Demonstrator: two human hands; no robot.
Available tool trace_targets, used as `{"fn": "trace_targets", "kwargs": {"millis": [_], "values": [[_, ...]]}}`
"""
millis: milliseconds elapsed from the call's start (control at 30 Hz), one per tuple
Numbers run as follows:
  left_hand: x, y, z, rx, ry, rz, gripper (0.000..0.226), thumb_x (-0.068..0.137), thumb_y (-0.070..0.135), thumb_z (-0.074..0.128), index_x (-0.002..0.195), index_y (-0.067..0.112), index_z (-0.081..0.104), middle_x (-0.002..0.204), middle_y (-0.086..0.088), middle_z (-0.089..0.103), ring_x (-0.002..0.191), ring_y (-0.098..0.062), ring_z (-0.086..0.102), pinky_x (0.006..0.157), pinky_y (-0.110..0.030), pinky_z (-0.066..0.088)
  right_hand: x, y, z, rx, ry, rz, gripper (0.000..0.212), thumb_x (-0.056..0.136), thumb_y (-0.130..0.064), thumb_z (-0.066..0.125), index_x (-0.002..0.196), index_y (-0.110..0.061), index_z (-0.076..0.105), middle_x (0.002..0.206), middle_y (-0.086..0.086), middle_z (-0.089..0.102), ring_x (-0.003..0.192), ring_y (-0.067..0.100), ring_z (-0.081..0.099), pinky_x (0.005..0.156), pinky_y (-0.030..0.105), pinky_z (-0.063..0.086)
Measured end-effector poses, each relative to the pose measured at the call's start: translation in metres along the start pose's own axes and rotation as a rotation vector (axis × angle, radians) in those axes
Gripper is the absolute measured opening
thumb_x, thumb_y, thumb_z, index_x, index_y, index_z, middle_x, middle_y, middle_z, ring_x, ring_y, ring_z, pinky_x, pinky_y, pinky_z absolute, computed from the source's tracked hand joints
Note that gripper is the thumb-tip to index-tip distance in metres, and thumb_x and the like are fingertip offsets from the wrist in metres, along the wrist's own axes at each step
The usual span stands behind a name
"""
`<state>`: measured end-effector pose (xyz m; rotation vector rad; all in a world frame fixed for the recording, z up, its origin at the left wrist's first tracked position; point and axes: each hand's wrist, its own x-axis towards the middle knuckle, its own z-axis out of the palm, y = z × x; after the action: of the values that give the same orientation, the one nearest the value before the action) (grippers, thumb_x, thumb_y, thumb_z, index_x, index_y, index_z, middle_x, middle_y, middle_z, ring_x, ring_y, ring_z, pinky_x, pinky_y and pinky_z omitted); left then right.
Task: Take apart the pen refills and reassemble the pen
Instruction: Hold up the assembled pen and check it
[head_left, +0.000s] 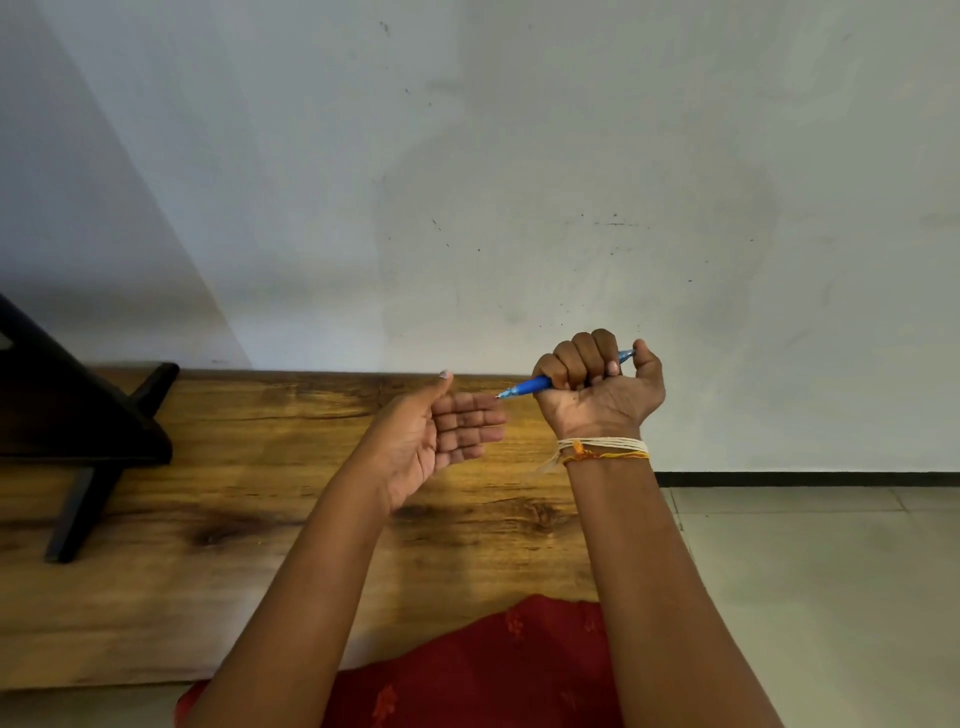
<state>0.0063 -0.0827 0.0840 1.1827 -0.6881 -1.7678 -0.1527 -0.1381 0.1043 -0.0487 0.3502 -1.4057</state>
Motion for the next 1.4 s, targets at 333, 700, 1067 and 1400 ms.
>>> {"fn": "trace_targets", "kwargs": {"millis": [333,700,1067,1400], "values": [[-0.054,0.037,0.030,-0.068,-0.124,0.137,0.056,0.096,0.044,0.035,0.095,0.006,0.076,0.102,-0.016,0.074,0.093,-0.025,0.072,0.077,-0.030,0.058,-0.037,-0.013,0.055,0.009,-0.309,-0.016,0.034,0.073,-0.041,0.035,0.051,-0.021,0.018,0.046,-0.007,0.010,0.040,0.011,0.008,0.042,0.021,0.013],[-0.065,0.045,0.044,-0.184,-0.179,0.148,0.056,0.094,0.044,0.035,0.099,0.004,0.074,0.105,-0.018,0.073,0.098,-0.027,0.070,0.078,-0.029,0.059,-0.048,-0.023,0.065,0.002,-0.346,-0.068,0.034,0.072,-0.043,0.035,0.053,-0.020,0.018,0.048,-0.007,0.011,0.041,0.010,0.008,0.043,0.020,0.014],[-0.063,0.040,0.043,-0.270,-0.217,0.038,0.061,0.094,0.047,0.033,0.102,0.001,0.072,0.109,-0.021,0.071,0.101,-0.028,0.069,0.083,-0.034,0.058,-0.043,-0.027,0.062,-0.062,-0.337,-0.089,0.030,0.069,-0.039,0.034,0.051,-0.020,0.019,0.047,-0.007,0.011,0.040,0.010,0.009,0.044,0.018,0.015],[-0.065,0.042,0.042,-0.277,-0.227,0.043,0.062,0.093,0.048,0.032,0.103,0.001,0.072,0.109,-0.021,0.071,0.102,-0.028,0.069,0.083,-0.033,0.057,-0.046,-0.027,0.067,-0.053,-0.331,-0.105,0.030,0.070,-0.038,0.033,0.052,-0.020,0.019,0.047,-0.006,0.011,0.041,0.011,0.008,0.043,0.019,0.015]]}}
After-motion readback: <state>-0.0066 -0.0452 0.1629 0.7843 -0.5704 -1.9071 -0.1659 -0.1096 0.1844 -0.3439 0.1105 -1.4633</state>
